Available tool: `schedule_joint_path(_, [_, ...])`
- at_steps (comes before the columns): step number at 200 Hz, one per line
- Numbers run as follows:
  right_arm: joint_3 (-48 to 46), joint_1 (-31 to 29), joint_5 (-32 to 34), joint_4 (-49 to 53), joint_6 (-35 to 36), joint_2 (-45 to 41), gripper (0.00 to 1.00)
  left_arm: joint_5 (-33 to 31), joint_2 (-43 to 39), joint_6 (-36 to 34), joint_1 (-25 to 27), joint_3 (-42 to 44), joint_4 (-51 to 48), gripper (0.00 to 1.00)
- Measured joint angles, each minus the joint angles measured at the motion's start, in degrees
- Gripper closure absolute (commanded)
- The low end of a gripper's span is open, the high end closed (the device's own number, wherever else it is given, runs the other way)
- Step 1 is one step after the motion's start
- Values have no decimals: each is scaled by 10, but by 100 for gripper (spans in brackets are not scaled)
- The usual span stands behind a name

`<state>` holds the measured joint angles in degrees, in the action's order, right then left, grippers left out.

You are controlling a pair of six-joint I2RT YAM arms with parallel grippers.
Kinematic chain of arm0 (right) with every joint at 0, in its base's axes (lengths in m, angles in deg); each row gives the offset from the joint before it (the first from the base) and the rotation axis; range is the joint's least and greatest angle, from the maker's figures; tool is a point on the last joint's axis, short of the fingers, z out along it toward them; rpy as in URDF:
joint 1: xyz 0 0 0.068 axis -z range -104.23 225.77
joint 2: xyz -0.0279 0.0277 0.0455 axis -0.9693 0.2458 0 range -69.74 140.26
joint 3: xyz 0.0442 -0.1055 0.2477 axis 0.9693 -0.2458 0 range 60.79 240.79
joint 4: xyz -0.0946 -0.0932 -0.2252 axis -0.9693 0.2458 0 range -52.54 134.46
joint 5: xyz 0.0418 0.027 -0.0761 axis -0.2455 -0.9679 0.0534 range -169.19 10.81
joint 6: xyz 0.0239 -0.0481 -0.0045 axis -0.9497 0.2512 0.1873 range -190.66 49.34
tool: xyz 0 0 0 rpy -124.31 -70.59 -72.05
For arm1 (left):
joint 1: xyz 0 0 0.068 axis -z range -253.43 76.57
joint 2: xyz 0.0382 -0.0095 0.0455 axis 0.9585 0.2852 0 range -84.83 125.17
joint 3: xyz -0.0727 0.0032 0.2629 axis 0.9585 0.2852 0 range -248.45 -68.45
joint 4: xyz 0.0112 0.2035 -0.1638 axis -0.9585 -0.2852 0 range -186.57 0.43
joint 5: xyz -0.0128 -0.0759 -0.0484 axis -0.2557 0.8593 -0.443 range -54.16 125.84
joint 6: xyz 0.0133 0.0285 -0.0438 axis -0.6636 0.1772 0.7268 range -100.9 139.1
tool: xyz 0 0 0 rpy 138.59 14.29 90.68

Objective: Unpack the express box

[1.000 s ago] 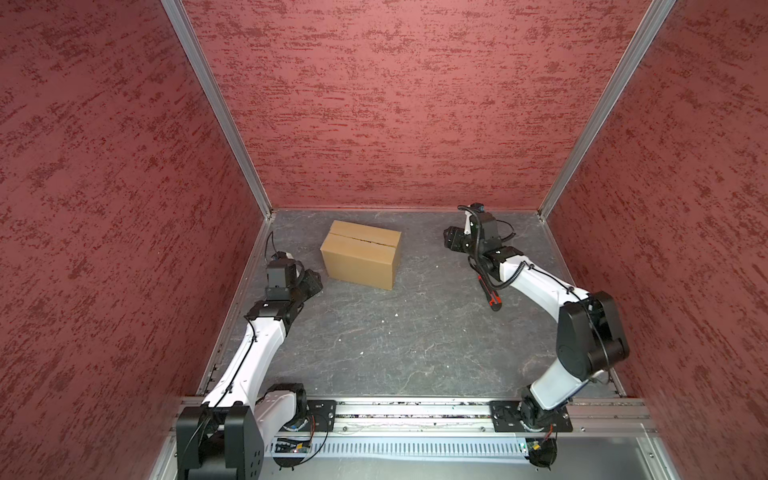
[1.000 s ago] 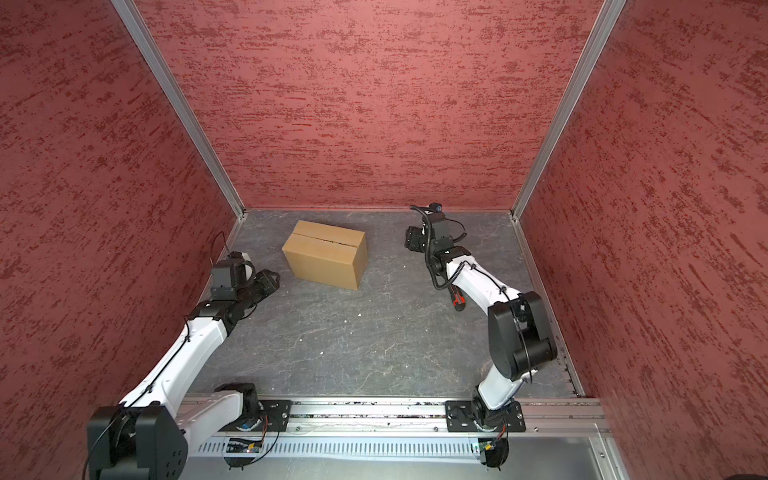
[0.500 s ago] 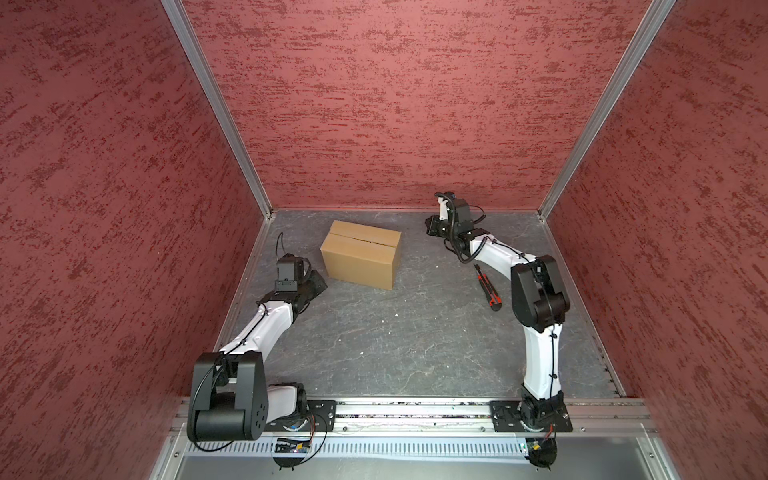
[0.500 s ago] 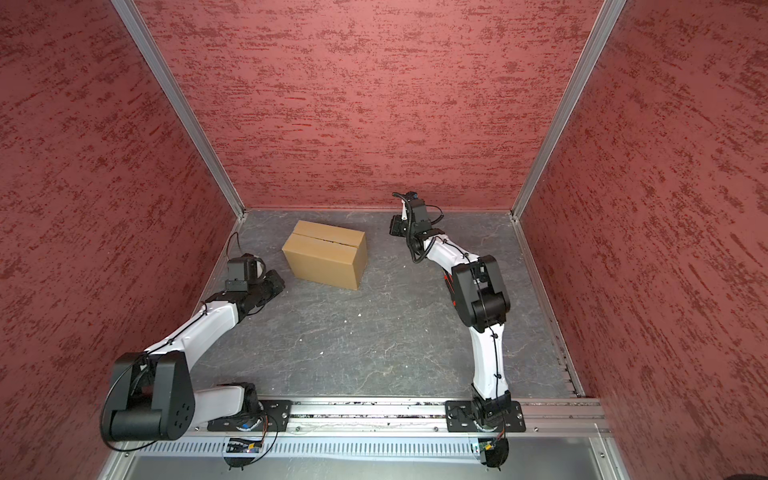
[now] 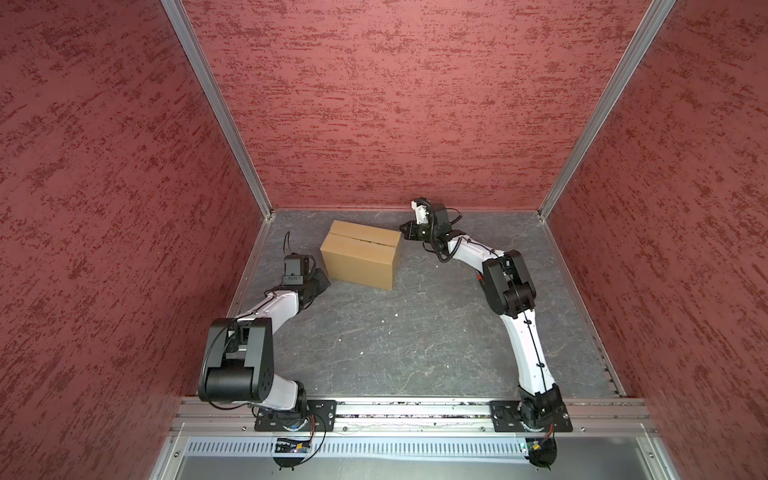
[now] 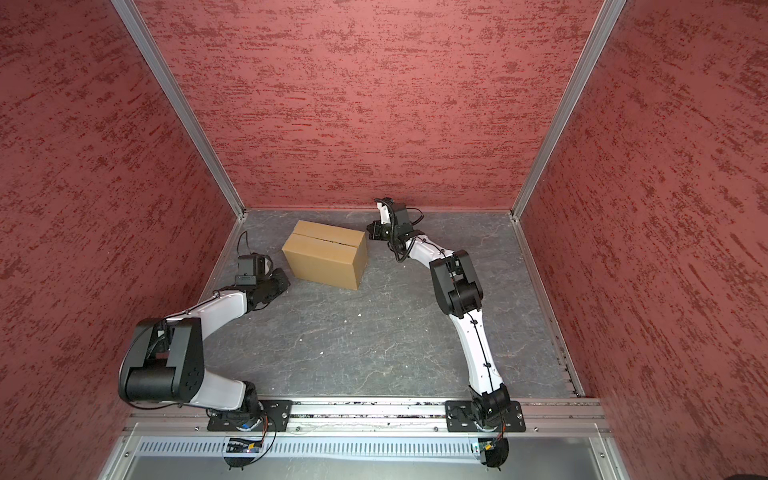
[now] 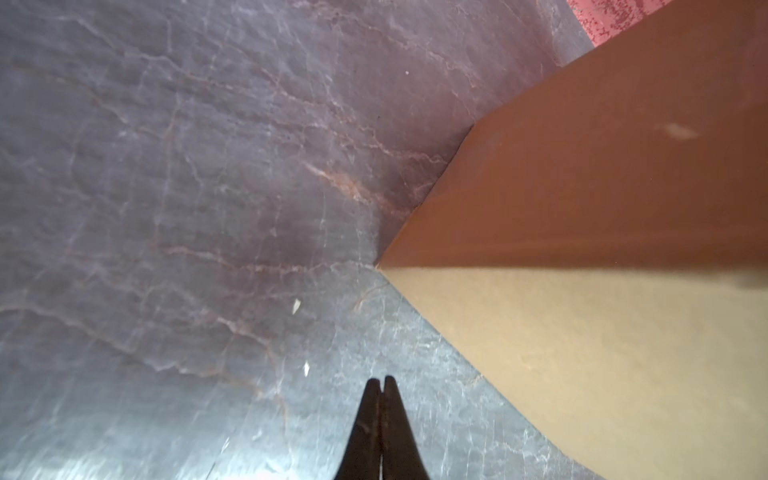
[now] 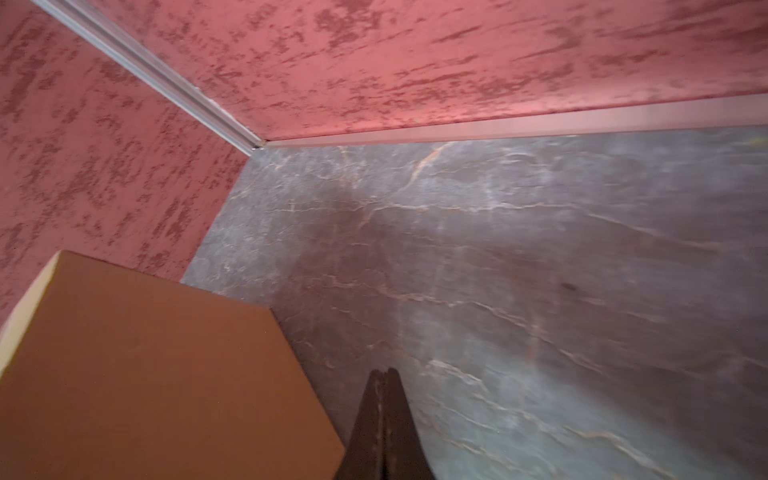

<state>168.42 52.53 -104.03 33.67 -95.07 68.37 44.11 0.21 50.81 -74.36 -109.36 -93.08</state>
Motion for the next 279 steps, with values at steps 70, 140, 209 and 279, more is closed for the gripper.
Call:
schedule_joint_path(70, [-39, -26, -33, -29, 2, -7, 100, 0, 49, 9, 4, -47, 32, 95])
schedule_joint_path(140, [-237, -58, -41, -107, -23, -102, 100, 3, 73, 11, 10, -59, 46, 95])
schedule_joint_path(209, [-370, -106, -33, -228, -57, -197, 99, -2, 73, 24, 58, -55, 51, 95])
schedule_joint_path(279, [-539, -136, 15, -287, -96, -290, 98, -13, -41, 45, 117, 29, 30, 95])
